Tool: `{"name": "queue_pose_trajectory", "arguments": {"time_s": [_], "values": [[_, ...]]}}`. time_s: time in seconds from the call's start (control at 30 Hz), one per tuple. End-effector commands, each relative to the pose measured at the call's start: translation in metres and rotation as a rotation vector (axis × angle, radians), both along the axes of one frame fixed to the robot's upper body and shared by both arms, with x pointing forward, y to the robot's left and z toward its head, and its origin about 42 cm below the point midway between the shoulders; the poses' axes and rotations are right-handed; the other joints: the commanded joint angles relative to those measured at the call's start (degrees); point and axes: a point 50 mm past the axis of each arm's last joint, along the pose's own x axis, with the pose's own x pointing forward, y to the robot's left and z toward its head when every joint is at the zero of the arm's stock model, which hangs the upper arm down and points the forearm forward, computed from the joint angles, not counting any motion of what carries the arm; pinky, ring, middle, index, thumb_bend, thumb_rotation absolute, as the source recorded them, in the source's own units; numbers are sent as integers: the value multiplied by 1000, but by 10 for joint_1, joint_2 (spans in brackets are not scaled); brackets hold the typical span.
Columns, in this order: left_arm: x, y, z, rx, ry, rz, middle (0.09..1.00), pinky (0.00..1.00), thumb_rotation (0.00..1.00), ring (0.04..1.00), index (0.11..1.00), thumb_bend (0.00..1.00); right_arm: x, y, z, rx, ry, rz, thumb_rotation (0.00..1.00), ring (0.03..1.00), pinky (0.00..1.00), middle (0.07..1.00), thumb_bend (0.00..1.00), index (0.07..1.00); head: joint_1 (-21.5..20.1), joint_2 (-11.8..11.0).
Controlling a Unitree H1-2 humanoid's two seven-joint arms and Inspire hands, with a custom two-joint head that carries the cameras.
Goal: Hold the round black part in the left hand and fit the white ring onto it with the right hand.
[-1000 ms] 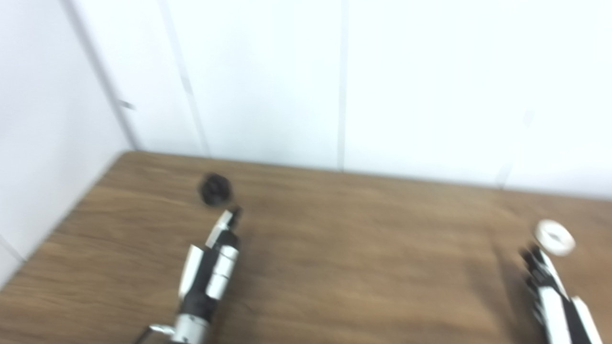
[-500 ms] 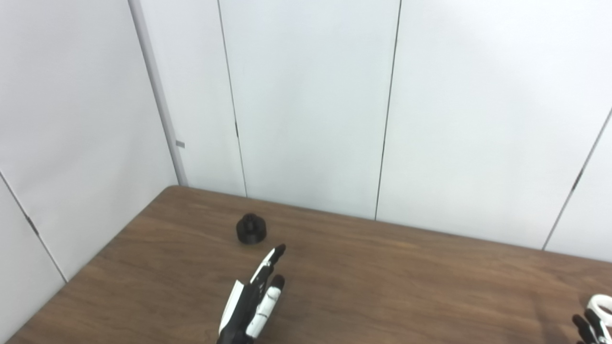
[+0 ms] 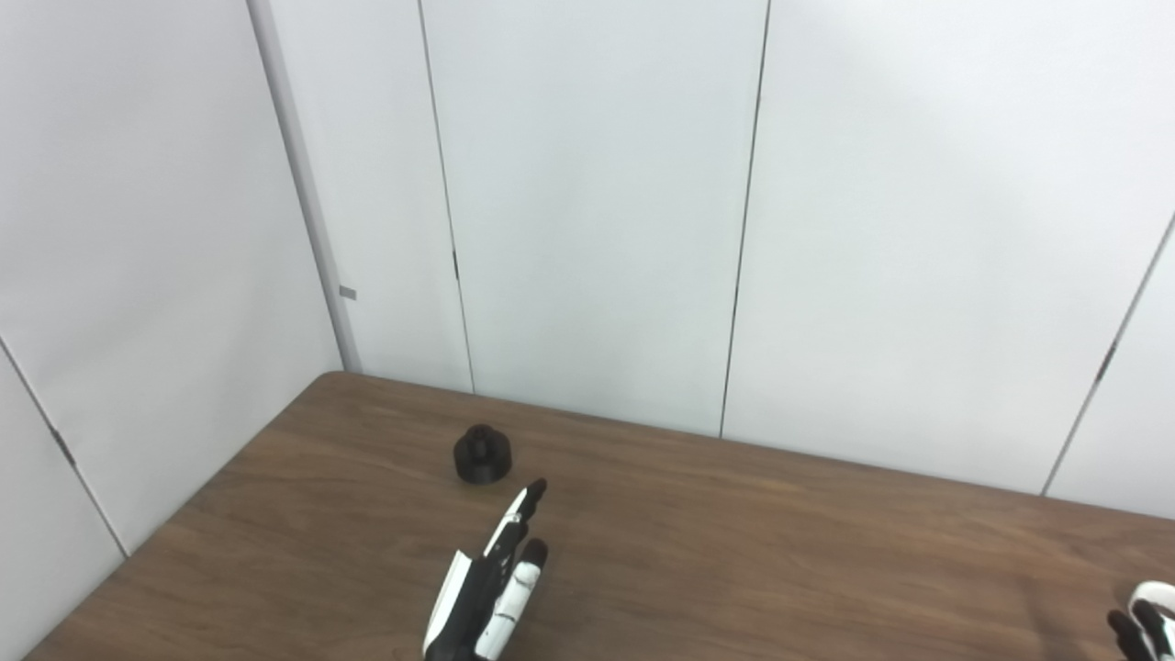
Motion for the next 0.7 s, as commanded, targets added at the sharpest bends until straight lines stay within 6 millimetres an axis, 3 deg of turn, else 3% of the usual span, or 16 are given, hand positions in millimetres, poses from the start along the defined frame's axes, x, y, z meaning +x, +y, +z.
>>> {"name": "queue_pose_trajectory", "arguments": {"time_s": [0.0,0.13,0.33,0.47,0.67], "values": [[-27,-13,-39,-9,140,29,993,995,842,999,989,546,-23,-3,-34,15,112,-24,1000,985,1000,955,540,985,-3,4],[-30,-10,-27,-6,139,73,980,992,638,983,981,565,-25,-3,-33,19,110,-26,1000,992,1000,955,531,985,-4,8],[-25,7,-5,41,97,153,939,965,436,950,944,641,-27,-4,-34,20,105,-25,1000,992,1000,957,534,987,-9,15],[-15,19,12,84,87,204,922,974,356,946,929,717,-29,-4,-34,17,114,-28,1000,994,1000,956,551,990,-7,21],[4,38,43,262,90,274,915,950,341,938,913,838,-32,-3,-30,19,121,-32,1000,994,1000,951,547,987,-6,24]]}}
